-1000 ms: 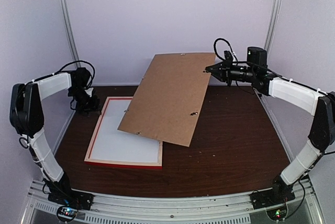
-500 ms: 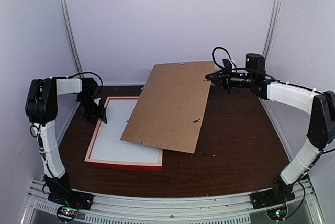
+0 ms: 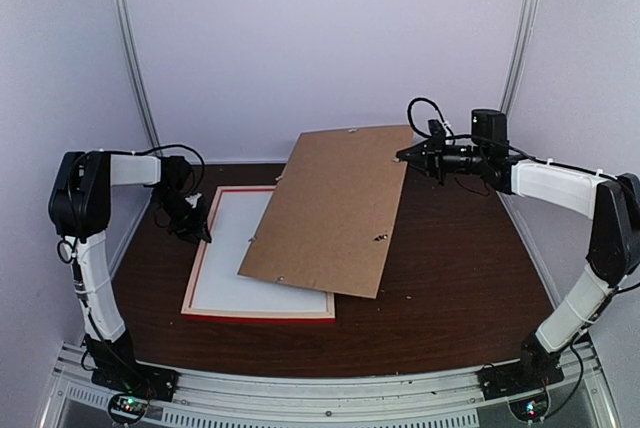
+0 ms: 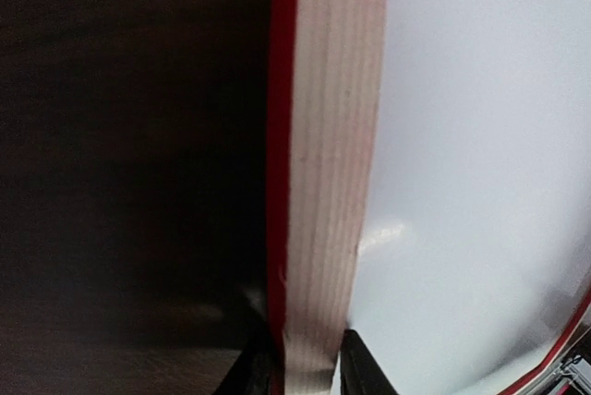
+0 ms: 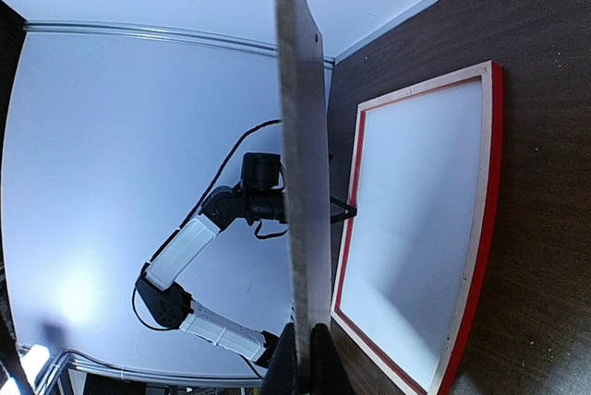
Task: Put the photo into the frame
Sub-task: Move the frame body to the center of the board.
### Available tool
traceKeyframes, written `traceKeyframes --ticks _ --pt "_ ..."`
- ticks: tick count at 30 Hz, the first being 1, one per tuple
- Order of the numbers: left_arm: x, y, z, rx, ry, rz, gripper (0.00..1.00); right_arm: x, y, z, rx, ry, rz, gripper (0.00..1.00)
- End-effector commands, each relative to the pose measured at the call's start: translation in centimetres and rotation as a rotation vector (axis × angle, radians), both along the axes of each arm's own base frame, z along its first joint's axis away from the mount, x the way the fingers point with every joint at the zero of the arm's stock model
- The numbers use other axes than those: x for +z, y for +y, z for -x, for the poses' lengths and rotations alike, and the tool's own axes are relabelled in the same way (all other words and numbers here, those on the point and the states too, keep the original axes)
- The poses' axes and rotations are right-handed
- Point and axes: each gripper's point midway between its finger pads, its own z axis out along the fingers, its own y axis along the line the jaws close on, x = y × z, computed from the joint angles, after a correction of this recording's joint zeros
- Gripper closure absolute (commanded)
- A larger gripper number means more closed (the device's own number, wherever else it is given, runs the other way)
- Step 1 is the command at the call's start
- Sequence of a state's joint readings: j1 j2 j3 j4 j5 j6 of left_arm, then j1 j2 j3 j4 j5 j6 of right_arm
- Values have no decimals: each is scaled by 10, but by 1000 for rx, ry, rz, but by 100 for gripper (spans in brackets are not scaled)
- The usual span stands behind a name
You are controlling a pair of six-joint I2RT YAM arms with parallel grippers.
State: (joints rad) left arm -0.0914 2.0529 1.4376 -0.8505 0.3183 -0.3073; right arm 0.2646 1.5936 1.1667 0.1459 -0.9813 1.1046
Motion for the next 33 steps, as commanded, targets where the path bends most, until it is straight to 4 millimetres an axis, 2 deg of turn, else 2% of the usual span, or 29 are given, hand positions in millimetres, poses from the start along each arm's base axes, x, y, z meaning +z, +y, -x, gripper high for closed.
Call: traceKeyframes --ticks 1,11,18,23,33 --pt "2 -39 14 -75 -11 48 74 19 -5 8 28 -70 -8 100" --pt "-1 -96 49 -208 0 46 76 7 -9 17 67 -48 34 100" --pt "9 -123 52 -279 -32 85 76 -3 -9 23 102 -35 46 100" --pt "17 -127 49 -285 -44 101 73 -12 -9 24 112 -10 36 100" --pt "64 -113 27 -264 -193 7 52 -18 -5 23 122 28 -7 100"
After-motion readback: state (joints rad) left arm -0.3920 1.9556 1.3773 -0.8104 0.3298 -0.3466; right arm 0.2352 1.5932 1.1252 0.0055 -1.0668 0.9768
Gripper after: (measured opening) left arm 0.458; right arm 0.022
